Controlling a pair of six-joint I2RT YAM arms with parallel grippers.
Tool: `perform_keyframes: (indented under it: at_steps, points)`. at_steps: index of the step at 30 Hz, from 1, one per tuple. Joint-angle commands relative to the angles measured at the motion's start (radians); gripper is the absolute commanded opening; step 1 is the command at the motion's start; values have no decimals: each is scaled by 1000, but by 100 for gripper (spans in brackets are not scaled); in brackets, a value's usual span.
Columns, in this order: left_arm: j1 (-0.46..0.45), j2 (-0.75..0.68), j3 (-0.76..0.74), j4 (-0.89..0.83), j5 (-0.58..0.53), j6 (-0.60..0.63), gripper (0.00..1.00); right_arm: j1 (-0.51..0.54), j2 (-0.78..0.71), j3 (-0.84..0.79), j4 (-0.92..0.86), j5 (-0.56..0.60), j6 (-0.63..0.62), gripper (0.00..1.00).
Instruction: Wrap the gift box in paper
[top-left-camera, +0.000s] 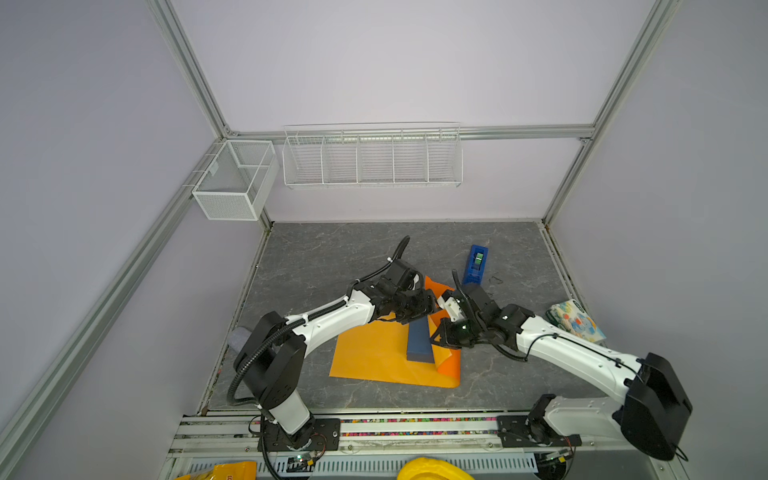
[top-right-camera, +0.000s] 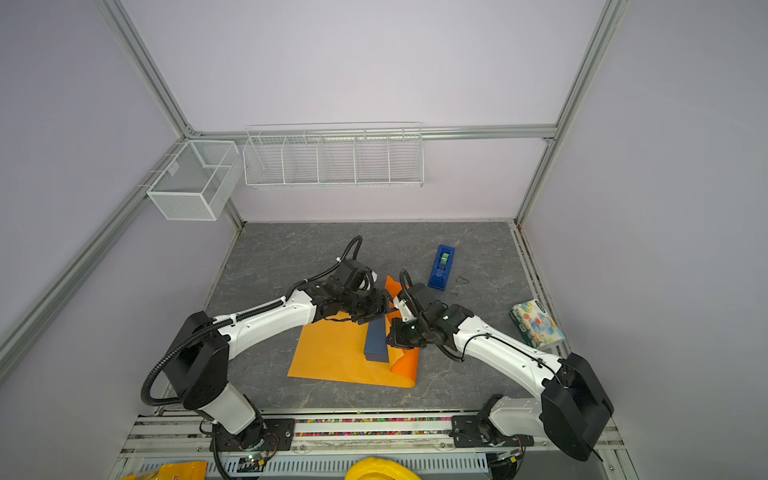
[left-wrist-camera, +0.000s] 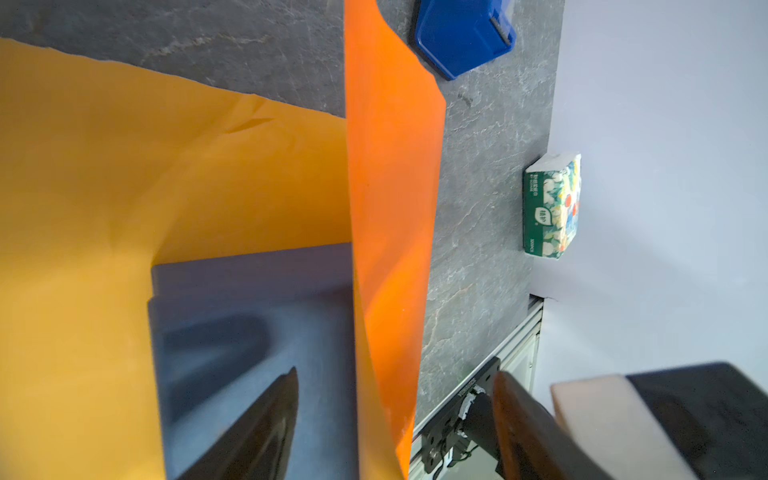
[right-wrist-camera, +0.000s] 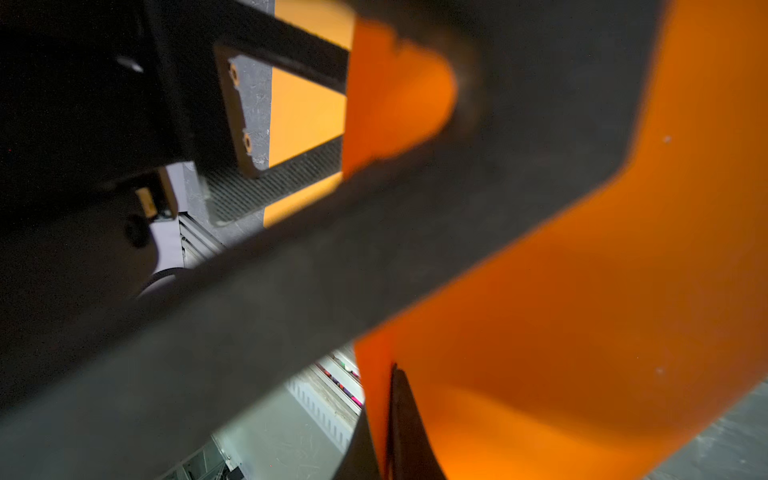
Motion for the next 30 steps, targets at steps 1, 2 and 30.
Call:
perform_keyframes:
  at_steps: [1, 2, 30]
  points:
    - [-3, 11, 34, -44, -29, 19, 63, 27, 3, 19, 16, -8, 1, 9]
    - [-1, 9, 33, -45, -33, 21, 59, 32, 0, 19, 12, -8, 0, 9]
    - [41, -70, -24, -82, -82, 70, 0, 29, -86, 98, -106, 56, -57, 42]
